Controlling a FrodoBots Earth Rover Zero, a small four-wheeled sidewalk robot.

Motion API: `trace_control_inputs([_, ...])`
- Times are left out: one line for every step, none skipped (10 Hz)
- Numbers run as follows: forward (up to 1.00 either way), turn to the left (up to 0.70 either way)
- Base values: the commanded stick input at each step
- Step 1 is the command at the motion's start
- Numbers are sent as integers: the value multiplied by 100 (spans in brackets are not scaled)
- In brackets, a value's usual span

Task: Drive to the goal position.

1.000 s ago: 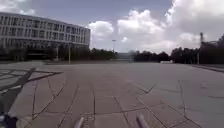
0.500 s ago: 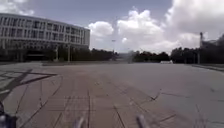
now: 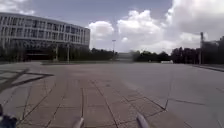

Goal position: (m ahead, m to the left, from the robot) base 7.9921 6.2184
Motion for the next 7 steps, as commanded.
trace_control_inputs([70,0])
trace_control_inputs([70,0])
trace_control_inputs([70,0])
trace_control_inputs([70,0])
trace_control_inputs([70,0])
trace_control_inputs([70,0])
trace_control_inputs([70,0])
